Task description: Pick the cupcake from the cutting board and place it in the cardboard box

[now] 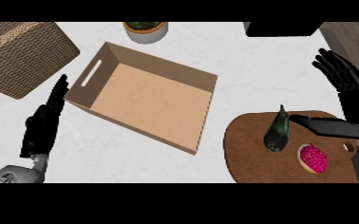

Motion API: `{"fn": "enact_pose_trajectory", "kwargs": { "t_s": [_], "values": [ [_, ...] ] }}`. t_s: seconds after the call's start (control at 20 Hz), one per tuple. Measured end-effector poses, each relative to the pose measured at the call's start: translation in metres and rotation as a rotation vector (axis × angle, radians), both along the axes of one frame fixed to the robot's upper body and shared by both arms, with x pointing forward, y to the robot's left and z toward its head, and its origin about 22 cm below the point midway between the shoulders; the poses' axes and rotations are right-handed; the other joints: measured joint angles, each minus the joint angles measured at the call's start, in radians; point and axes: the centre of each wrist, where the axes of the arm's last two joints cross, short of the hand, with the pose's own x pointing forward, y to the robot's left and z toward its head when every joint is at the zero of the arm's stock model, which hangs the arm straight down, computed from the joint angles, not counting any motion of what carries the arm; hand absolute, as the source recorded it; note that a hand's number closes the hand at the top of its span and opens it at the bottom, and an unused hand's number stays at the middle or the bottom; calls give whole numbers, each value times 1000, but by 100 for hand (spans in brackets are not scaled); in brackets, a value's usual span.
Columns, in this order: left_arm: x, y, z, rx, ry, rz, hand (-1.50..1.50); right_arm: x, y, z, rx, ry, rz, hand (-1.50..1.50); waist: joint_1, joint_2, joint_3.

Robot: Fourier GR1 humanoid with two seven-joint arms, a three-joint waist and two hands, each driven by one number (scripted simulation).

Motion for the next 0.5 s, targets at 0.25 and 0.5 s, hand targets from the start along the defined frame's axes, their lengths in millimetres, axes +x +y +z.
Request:
{"fn": "enact_pose_trajectory", "kwargs": {
  "t_s": [0.25, 0.5],
  "values": [
    [-7, -5, -1, 5, 18, -3, 0, -18, -41, -31, 7, -19, 2, -150, 8, -3, 3],
    [-11, -8, 0, -3, 30, -7, 0, -30, -80, -7, -287, 16, 68, -150, 9, -4, 2]
  ]
}}
